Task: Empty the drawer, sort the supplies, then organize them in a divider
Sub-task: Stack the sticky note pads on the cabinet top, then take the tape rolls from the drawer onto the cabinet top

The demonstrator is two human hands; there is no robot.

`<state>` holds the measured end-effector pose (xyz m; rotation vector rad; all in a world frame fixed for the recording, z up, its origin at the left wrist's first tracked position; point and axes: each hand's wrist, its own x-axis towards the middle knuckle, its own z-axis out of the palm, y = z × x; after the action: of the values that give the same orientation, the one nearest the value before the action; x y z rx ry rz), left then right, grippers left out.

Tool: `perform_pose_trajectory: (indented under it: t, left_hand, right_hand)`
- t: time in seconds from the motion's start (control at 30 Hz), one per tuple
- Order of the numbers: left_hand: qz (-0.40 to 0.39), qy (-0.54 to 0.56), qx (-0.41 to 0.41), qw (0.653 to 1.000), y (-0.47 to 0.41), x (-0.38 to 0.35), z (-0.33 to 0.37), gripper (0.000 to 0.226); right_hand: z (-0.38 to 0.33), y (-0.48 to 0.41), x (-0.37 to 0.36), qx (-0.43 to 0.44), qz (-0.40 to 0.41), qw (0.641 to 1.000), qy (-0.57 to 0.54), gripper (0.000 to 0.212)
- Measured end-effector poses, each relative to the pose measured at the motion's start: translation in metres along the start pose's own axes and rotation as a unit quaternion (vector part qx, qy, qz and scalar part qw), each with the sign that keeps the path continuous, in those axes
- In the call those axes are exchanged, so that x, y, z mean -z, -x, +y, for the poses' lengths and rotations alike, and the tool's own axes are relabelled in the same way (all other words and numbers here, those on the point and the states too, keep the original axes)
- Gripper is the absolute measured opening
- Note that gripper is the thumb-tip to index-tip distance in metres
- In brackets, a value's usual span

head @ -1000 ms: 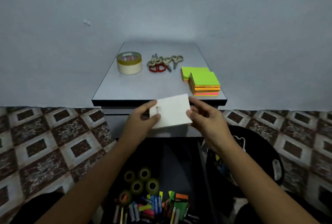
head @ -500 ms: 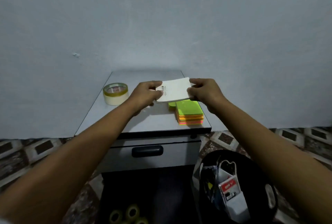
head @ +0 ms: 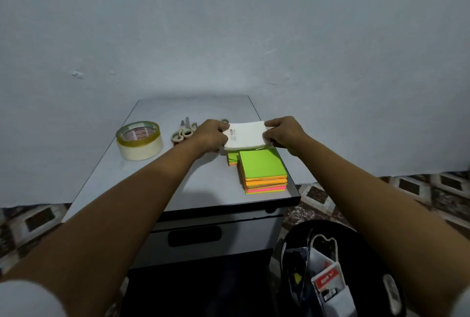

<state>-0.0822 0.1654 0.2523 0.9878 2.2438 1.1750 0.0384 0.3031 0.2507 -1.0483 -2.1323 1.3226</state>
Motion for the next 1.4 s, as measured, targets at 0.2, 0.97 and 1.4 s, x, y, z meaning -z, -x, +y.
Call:
perform_pose_trajectory:
  t: [0.2, 0.97, 1.4]
  left_hand:
    - [-0.011, -0.042, 0.009, 0.999, -0.010, -0.005, -0.019, 0.049]
    - [0.038, -0.056, -0.094, 0.993, 0.056, 0.019, -0.009, 0.046]
    - [0.122, -0.034, -0.096, 0.987, 0.201, 0.039, -0.084, 0.037]
  right_hand:
    - [0.014, -0.009, -0.005, -0.008, -0.017, 0.999, 0.037, 0.040]
    - [-0.028, 0.064, -0.012, 0.188, 0.021, 0.980, 0.069, 0.036]
    - [-0.003, 0.192, -0.080, 0.228, -0.109, 0.967, 0.023, 0.039]
